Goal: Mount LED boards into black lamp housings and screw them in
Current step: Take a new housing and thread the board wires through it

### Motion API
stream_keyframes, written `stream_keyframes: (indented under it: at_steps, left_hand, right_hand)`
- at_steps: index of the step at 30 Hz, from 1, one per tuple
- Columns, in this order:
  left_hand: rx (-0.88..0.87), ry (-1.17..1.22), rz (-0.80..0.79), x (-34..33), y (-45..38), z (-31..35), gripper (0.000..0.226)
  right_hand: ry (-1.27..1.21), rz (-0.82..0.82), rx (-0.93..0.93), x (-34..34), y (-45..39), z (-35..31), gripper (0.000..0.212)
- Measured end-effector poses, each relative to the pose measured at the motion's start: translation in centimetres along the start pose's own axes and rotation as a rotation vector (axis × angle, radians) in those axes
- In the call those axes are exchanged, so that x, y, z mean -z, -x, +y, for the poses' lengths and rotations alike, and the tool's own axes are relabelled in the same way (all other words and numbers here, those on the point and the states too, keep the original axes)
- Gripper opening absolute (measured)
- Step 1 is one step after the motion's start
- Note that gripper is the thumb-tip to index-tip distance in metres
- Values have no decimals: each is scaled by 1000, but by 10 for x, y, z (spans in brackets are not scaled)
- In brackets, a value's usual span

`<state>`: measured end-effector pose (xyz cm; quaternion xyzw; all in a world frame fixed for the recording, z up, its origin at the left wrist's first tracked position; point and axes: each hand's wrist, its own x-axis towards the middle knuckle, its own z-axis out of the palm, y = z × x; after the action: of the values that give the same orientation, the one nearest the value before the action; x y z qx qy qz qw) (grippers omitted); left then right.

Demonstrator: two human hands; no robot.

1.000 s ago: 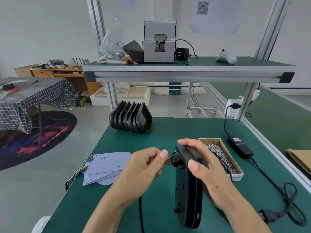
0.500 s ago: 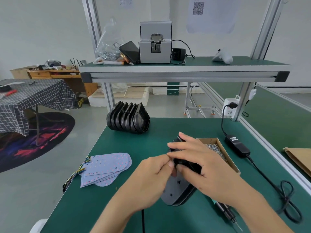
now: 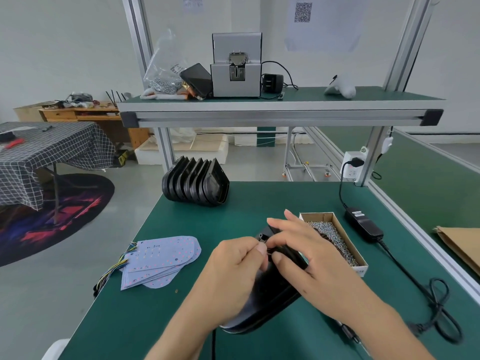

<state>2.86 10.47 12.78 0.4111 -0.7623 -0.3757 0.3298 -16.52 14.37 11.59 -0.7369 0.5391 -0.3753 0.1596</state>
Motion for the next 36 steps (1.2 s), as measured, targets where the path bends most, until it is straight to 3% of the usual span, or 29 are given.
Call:
stream_keyframes:
  at_steps: [6, 11, 15, 26, 30, 32, 36]
  left_hand:
    - [-15, -21, -4, -1, -1, 1, 34]
    - [15, -56, -44, 1, -5, 4, 35]
    - [-49, -85, 9, 3, -6, 3, 33]
    - [-98, -53, 17, -1, -4, -1, 33]
    - [-99, 131, 14, 0, 0, 0, 37]
    - [-99, 348, -5, 8, 1, 2, 40]
    - [-156, 612, -72, 8, -1, 5, 36]
  right_hand:
    - [30, -34, -3, 5, 3, 1, 22]
    - [-158, -21, -55, 8, -1, -5, 42]
    - [-80, -29, -57, 5, -3, -6, 31]
    - [-21, -27, -61, 10, 2, -2, 34]
    - [-297, -53, -44, 14, 7, 4, 35]
    - [-514, -90, 29, 18, 12, 5, 52]
    - [-646, -43, 86, 5, 13, 5, 94]
